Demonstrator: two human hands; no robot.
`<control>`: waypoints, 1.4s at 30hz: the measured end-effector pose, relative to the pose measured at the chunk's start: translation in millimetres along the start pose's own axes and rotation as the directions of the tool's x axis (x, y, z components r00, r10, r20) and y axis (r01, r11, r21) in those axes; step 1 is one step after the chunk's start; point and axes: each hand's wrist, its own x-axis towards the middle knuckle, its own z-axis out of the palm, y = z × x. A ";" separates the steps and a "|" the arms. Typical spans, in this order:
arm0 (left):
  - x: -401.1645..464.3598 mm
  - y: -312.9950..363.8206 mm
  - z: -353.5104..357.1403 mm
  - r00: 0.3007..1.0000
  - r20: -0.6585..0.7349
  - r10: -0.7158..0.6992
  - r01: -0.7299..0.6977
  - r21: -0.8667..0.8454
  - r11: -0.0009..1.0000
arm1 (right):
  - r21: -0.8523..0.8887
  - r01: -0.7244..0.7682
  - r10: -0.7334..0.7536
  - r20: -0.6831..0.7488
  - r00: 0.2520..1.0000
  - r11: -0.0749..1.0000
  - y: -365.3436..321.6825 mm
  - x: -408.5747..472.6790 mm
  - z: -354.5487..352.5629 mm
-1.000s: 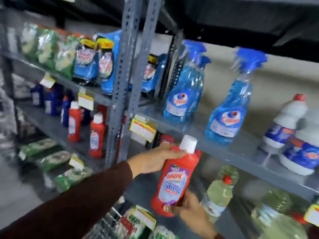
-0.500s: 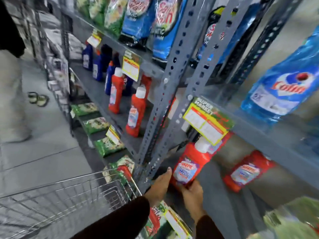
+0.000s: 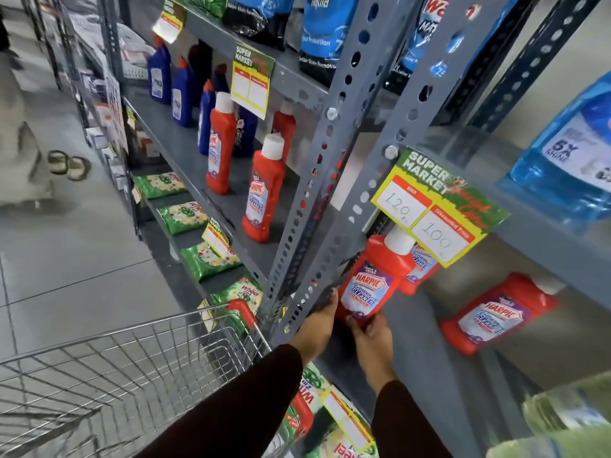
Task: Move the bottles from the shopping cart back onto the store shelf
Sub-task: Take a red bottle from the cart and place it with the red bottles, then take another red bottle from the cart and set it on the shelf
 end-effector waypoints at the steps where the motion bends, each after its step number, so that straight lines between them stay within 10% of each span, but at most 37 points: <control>1: 2.4 -1.8 0.7 1.000 0.003 -0.005 0.005 0.008 1.000 | -0.004 0.003 -0.003 -0.004 1.000 1.000 2.1 0.0 0.4; 28: -126.7 -10.5 -30.9 0.991 0.124 -0.059 0.061 -0.006 0.998 | 0.089 0.036 -0.018 -0.196 0.980 0.995 6.0 -61.7 -11.0; 32: -201.9 -66.9 -141.0 0.956 -0.145 -0.255 0.268 0.077 0.960 | 0.263 0.105 -0.026 -0.286 0.958 0.959 13.6 -134.3 18.0; 35: -277.0 -120.3 -251.1 0.819 -0.491 -0.298 0.512 0.392 0.764 | 0.259 0.001 -0.034 0.125 0.992 0.966 30.4 -181.8 79.5; 39: -349.8 -150.3 -326.0 0.665 -0.566 -0.487 0.747 0.520 0.415 | -0.158 -0.272 0.292 0.763 0.577 0.949 59.0 -218.5 182.2; 42: -363.4 -149.0 -322.2 0.603 -0.426 -0.675 0.724 0.647 0.238 | -0.443 0.138 0.395 0.876 0.276 0.886 91.9 -244.6 242.1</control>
